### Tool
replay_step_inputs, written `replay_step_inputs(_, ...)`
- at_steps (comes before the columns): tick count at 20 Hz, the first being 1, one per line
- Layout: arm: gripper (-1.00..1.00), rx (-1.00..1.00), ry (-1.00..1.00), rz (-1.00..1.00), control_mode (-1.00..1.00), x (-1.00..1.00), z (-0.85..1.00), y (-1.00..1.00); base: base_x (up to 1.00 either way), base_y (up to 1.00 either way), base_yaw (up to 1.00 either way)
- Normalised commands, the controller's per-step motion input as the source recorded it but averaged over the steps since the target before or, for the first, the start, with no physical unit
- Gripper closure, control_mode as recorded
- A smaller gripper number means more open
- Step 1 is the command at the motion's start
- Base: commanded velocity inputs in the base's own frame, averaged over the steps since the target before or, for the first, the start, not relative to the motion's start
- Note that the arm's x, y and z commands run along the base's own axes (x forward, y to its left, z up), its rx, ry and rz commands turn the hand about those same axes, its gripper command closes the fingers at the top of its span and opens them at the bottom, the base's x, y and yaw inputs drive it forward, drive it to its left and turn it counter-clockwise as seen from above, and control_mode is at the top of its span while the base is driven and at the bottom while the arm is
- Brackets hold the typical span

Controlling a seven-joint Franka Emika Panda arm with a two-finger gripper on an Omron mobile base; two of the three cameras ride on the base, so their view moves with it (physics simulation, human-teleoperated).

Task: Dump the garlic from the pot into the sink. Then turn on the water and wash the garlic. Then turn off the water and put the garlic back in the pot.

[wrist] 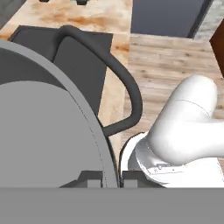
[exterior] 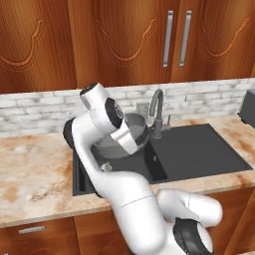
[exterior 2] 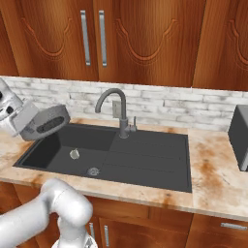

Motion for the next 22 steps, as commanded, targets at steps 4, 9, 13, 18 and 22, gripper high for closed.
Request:
replay_step_inputs(4, 1.0, 0.57, 0.06, 0.37, -1.0, -0.35, 0.01, -0.63, 0.0, 0.0, 0.0)
replay_step_inputs(9, 1.0, 0.47, 0.01, 0.21, -1.0, -0.38, 0.05, -0.99, 0.0, 0.0, 0.0)
replay_step_inputs(13, 1.0, 0.32, 0.0, 0.06, -1.0, -0.38, 0.01, -1.0, 0.0, 0.0, 0.0)
replay_step_inputs(18, 1.0, 0.16, 0.0, 0.21, -1.0, -0.05, -0.11, -0.2, 0.0, 0.0, 0.0)
replay_step_inputs(22, 1.0, 0.0, 0.01, 0.34, -1.0, 0.02, -0.16, 0.39, 0.0, 0.0, 0.0)
